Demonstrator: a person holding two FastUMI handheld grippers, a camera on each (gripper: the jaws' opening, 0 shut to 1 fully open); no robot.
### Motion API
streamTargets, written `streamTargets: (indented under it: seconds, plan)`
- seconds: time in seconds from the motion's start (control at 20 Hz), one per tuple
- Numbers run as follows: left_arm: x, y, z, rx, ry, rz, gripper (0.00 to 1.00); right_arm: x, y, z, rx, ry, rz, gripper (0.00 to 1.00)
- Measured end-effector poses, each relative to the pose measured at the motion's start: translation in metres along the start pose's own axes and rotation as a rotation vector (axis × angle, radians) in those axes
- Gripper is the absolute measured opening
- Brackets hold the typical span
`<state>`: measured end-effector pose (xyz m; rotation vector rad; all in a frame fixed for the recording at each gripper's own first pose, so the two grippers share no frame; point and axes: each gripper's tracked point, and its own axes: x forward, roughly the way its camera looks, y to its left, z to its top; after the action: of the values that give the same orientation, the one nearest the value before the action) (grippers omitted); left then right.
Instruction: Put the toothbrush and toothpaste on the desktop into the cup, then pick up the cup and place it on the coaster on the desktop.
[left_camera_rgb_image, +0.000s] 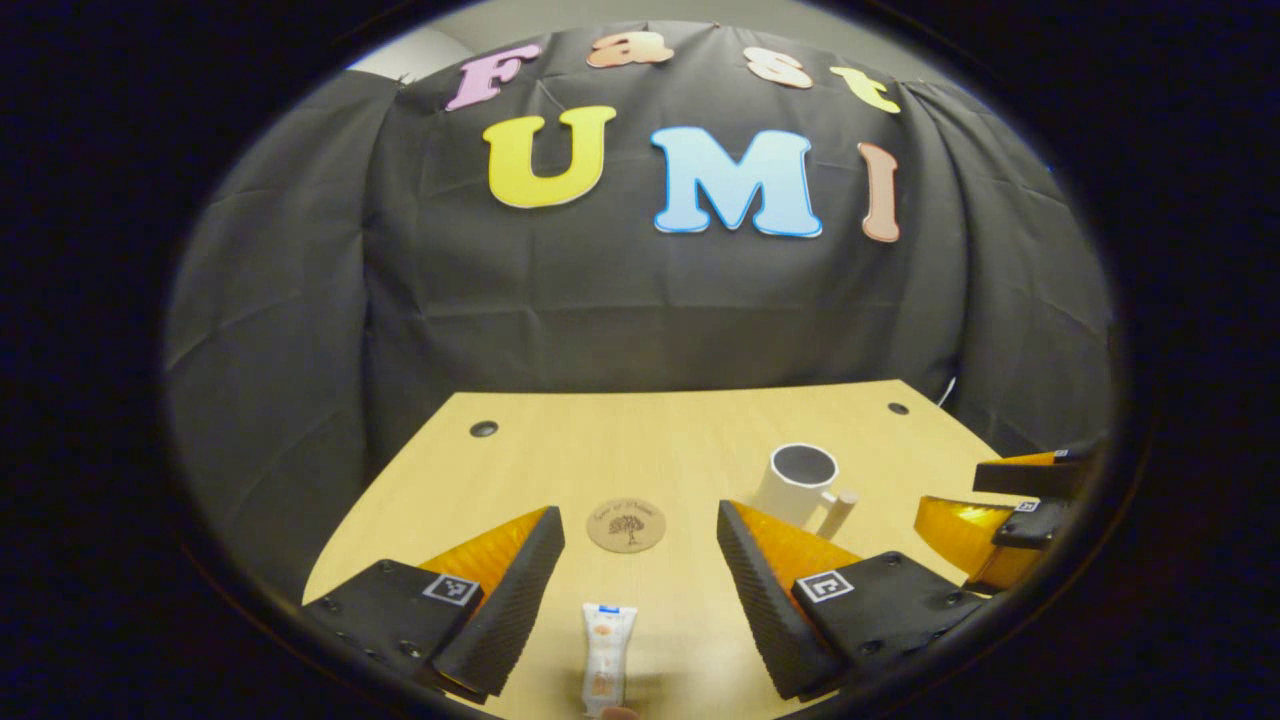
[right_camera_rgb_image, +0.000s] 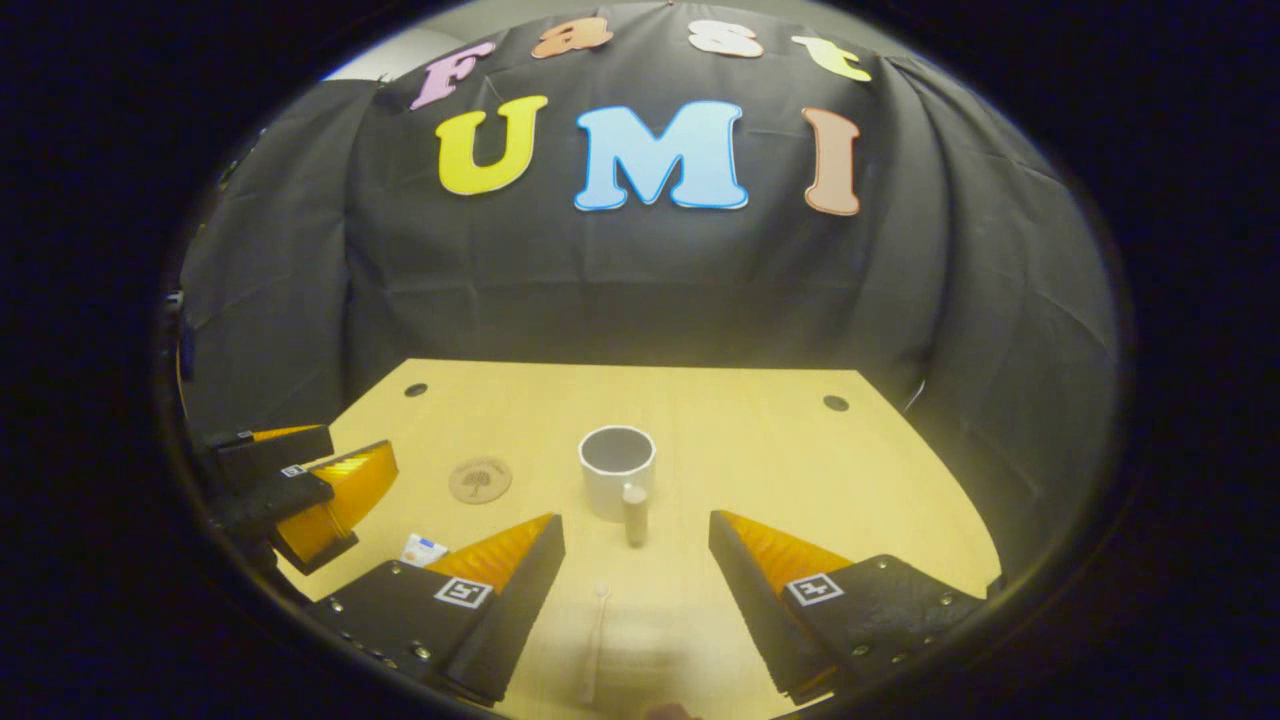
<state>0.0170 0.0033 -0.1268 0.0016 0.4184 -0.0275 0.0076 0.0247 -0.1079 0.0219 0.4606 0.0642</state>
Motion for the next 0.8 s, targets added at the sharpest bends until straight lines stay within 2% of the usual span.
streamTargets:
  seconds: [0.4,0.8]
  plan:
    - [0.022,0.005,-0.07,-0.041,0.28,0.002,0.99,0.015,0.009,-0.033,-0.007,0.187,0.045,0.91]
    - [0.029,0.019,-0.127,-0.014,0.529,0.012,0.99,0.019,0.016,-0.086,-0.001,0.43,0.047,0.91]
